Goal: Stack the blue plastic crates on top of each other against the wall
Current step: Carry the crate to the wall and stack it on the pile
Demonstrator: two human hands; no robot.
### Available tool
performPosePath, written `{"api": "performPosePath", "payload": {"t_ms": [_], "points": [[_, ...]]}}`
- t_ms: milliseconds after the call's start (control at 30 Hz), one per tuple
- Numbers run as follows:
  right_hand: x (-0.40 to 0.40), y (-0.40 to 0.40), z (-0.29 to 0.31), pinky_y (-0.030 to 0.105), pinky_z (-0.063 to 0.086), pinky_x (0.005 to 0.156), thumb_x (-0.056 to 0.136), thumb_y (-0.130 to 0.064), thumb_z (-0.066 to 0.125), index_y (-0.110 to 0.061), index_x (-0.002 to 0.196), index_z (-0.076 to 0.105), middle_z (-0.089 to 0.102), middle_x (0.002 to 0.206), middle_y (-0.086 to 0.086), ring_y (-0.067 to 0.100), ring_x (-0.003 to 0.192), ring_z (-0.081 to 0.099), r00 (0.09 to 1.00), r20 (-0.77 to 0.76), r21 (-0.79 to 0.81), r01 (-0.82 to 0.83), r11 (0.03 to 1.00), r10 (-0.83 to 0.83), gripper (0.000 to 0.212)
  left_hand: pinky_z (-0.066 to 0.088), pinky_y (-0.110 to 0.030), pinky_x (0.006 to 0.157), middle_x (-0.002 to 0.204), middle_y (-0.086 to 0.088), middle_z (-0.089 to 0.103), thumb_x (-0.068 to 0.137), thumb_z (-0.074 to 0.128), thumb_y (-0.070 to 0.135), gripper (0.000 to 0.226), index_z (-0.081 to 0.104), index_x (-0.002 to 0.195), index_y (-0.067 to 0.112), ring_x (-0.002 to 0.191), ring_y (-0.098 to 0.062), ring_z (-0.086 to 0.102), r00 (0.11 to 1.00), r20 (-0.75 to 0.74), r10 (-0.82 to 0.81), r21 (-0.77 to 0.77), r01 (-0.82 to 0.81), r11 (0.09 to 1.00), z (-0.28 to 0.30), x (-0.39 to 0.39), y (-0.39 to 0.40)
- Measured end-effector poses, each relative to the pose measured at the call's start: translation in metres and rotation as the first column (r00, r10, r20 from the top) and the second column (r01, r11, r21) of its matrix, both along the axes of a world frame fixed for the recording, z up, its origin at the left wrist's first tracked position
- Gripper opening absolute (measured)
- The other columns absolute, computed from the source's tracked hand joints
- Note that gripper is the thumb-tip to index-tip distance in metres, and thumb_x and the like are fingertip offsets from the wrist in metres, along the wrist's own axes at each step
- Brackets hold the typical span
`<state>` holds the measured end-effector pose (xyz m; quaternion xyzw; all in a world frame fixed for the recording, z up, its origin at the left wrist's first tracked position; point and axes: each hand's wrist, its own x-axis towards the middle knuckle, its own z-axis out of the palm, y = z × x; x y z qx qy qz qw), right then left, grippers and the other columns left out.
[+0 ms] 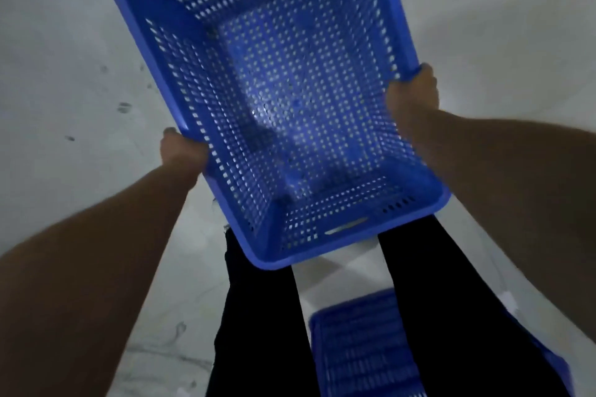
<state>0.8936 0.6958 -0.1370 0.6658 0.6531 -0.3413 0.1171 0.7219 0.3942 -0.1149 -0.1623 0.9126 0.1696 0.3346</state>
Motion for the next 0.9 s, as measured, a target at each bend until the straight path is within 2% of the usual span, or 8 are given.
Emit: {"api": "performPosePath", "payload": {"t_ms": [133, 233, 300, 400, 500, 633, 733, 900], "points": [[-0.008, 0.004, -0.012, 0.050, 0.045, 0.100, 0.081, -0.017, 0.048, -0.017, 0.135, 0.047, 0.056, 0.131, 0.008, 0.033, 0.117, 0.056, 0.998, -0.045, 0.168, -0.034, 0.985, 0.042, 0.054, 0.053, -0.043, 0.088, 0.120, -0.017, 0.063, 0.079, 0.059, 0.011, 0.037, 0.058, 0.115, 0.003, 0.104, -0.033, 0.062, 0.995, -0.048, 0.089, 0.066, -0.086, 0.994, -0.021, -0.012, -0.003], [-0.027, 0.014, 0.001, 0.044, 0.052, 0.089, 0.079, -0.020, 0.049, -0.011, 0.123, 0.057, 0.061, 0.121, 0.010, 0.032, 0.108, 0.062, 0.992, -0.065, 0.110, 0.118, 0.987, -0.111, 0.046, 0.053, -0.038, 0.080, 0.115, -0.018, 0.064, 0.078, 0.060, 0.007, 0.031, 0.062, 0.108, -0.001, 0.102, -0.036, 0.064, 0.988, -0.013, 0.157, 0.089, -0.155, 0.984, -0.008, -0.015, -0.009], [-0.034, 0.015, 0.021, 0.040, 0.053, 0.077, 0.071, -0.027, 0.048, -0.009, 0.115, 0.061, 0.066, 0.111, 0.012, 0.034, 0.100, 0.066, 0.988, -0.050, 0.084, 0.153, 0.985, -0.149, 0.049, 0.054, -0.038, 0.078, 0.104, -0.016, 0.064, 0.078, 0.060, 0.007, 0.024, 0.062, 0.100, -0.001, 0.099, -0.037, 0.065, 0.982, -0.007, 0.188, 0.132, -0.186, 0.974, 0.021, -0.013, -0.019], [-0.047, 0.007, 0.071, 0.046, 0.055, 0.087, 0.064, -0.033, 0.046, -0.010, 0.110, 0.058, 0.065, 0.106, 0.009, 0.035, 0.097, 0.065, 0.984, -0.032, 0.068, 0.180, 0.981, -0.178, 0.053, 0.056, -0.048, 0.084, 0.095, -0.014, 0.065, 0.078, 0.062, 0.017, 0.016, 0.062, 0.090, 0.006, 0.095, -0.039, 0.066, 0.980, -0.009, 0.197, 0.187, -0.192, 0.963, 0.083, -0.010, -0.049], [-0.081, -0.014, 0.148, 0.034, 0.049, 0.091, 0.071, -0.033, 0.048, -0.010, 0.110, 0.056, 0.056, 0.103, 0.003, 0.028, 0.098, 0.060, 0.981, -0.076, 0.009, 0.179, 0.984, -0.177, 0.046, 0.059, -0.049, 0.071, 0.091, -0.013, 0.065, 0.082, 0.066, 0.014, 0.017, 0.056, 0.095, 0.007, 0.087, -0.036, 0.066, 0.966, 0.022, 0.259, 0.303, -0.254, 0.919, 0.150, -0.008, -0.083], [-0.143, -0.048, 0.258, 0.039, 0.049, 0.088, 0.070, -0.031, 0.048, -0.013, 0.099, 0.056, 0.055, 0.088, 0.006, 0.031, 0.092, 0.055, 0.994, -0.089, 0.134, -0.050, 0.990, 0.063, 0.035, 0.054, -0.029, 0.046, 0.085, -0.010, 0.061, 0.088, 0.063, 0.012, 0.015, 0.049, 0.093, 0.007, 0.070, -0.026, 0.062, 0.920, 0.118, 0.374, 0.430, -0.387, 0.816, 0.238, -0.014, -0.131], [-0.186, -0.080, 0.344, 0.037, 0.038, 0.085, 0.071, -0.024, 0.049, -0.021, 0.092, 0.049, 0.051, 0.085, 0.004, 0.028, 0.089, 0.046, 0.963, -0.137, 0.230, -0.196, 0.953, 0.231, 0.021, 0.056, -0.033, 0.065, 0.087, -0.014, 0.065, 0.090, 0.060, 0.019, 0.016, 0.060, 0.092, 0.003, 0.072, -0.027, 0.062, 0.890, 0.177, 0.420, 0.500, -0.449, 0.741, 0.301, -0.025, -0.172], [-0.259, -0.132, 0.477, 0.046, 0.039, 0.102, 0.074, -0.018, 0.063, -0.025, 0.113, 0.063, 0.068, 0.104, 0.014, 0.037, 0.110, 0.060, 0.850, -0.202, 0.416, -0.375, 0.829, 0.486, 0.040, 0.059, -0.036, 0.072, 0.075, -0.016, 0.061, 0.093, 0.058, 0.015, 0.014, 0.051, 0.083, 0.008, 0.064, -0.026, 0.061, 0.855, 0.300, 0.423, 0.636, -0.510, 0.579, 0.395, -0.037, -0.237]]}}
